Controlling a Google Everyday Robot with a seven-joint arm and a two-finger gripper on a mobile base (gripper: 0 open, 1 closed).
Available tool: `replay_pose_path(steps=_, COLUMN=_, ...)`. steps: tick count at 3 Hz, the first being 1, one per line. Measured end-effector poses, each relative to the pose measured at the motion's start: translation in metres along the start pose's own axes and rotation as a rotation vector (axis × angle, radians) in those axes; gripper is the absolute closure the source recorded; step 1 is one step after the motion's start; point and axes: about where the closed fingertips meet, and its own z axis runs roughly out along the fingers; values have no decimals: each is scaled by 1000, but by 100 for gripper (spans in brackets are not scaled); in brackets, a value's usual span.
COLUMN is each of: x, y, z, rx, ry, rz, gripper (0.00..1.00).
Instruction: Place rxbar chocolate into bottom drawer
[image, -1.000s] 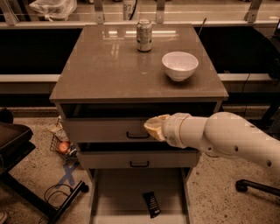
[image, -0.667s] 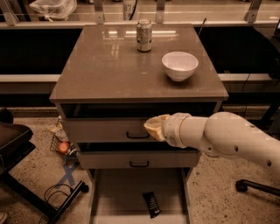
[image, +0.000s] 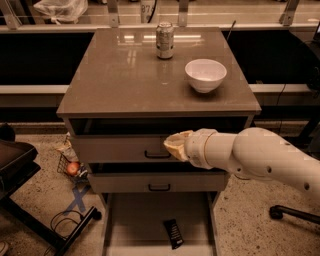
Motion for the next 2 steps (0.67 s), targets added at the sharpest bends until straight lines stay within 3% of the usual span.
replay_pose_path(steps=1, x=-1, y=1, z=1, rx=-2, ry=0, rz=-2, gripper=35)
replay_pose_path(steps=2, x=-2, y=3, z=1, rx=-4, ry=0, rz=-5, gripper=4)
